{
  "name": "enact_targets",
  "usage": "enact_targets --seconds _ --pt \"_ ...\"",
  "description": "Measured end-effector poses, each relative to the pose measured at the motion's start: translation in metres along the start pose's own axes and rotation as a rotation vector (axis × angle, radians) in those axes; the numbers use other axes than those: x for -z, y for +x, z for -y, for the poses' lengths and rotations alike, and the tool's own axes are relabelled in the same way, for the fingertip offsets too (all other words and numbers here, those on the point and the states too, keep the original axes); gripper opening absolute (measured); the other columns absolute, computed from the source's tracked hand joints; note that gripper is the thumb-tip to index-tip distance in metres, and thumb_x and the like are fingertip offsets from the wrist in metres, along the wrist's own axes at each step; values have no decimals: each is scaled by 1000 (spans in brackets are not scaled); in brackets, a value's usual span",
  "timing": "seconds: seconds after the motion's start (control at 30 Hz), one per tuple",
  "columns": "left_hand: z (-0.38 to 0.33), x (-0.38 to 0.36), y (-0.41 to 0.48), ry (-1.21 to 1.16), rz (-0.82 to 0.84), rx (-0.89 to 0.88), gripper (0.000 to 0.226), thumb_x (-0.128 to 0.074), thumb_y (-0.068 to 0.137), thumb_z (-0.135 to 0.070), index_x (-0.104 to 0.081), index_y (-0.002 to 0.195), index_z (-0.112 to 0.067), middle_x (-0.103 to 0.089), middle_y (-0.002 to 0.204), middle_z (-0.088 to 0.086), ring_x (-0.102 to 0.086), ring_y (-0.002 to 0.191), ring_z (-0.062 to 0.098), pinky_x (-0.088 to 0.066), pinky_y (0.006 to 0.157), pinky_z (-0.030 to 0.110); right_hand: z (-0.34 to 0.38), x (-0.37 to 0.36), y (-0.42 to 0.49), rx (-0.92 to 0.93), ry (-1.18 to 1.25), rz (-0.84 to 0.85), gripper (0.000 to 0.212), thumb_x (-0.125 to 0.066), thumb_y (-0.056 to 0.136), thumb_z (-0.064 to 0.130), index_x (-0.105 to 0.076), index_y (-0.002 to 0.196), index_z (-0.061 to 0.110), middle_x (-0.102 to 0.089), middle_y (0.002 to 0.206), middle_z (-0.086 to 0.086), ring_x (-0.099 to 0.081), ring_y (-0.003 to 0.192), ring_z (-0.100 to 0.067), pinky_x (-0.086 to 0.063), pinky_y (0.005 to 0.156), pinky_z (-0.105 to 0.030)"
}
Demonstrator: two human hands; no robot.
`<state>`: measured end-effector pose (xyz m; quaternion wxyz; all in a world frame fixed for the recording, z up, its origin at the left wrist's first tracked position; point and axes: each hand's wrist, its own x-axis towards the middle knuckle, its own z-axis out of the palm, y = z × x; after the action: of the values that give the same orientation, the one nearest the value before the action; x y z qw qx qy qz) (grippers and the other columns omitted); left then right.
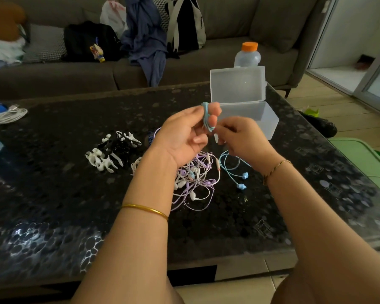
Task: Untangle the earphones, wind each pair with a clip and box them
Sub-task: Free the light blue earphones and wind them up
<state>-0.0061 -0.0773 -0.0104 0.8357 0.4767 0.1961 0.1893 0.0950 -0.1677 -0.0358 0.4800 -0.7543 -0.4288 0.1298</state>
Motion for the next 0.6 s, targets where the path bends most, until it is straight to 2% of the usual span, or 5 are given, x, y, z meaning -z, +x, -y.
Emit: enact_targets --seconds 0.17,0.3,0.4,0.53,0.6 --pt "9 -2 2 101 -200 -155 21 -42 101 -8 -62 102 -10 -73 83 0 -71 73 5 -33 44 13 9 2 -2 2 -108 214 28 -52 95 20 -63 70 22 -52 56 2 -39 40 -4 -35 42 -14" --pt "13 2 5 577 -324 -362 23 -46 99 -7 -65 111 -9 -71 98 0 -69 79 0 -49 62 7 12 12 -3 -38 -112 243 20 -55 94 24 -68 80 19 -51 55 2 -41 40 -5 -39 44 -19" --pt "16 7 8 919 -298 -486 21 -51 96 -6 -68 106 -1 -69 99 2 -66 80 -2 -52 79 14 13 19 -3 -12 -102 149 18 -54 94 23 -67 85 15 -51 60 1 -43 47 -6 -39 45 -16" --pt "16 5 7 1111 -108 -343 23 -46 100 -14 -68 101 -12 -73 91 1 -68 80 8 -52 85 29 7 20 0 91 -251 1 13 -53 95 17 -63 87 15 -50 69 11 -45 58 -3 -35 48 -5" --pt "14 2 5 1063 -35 -228 25 -41 102 -18 -66 102 -16 -72 84 -4 -66 71 0 -50 74 22 4 18 1 133 -316 -69 12 -54 94 16 -63 86 14 -49 71 15 -46 65 -1 -35 56 -6"
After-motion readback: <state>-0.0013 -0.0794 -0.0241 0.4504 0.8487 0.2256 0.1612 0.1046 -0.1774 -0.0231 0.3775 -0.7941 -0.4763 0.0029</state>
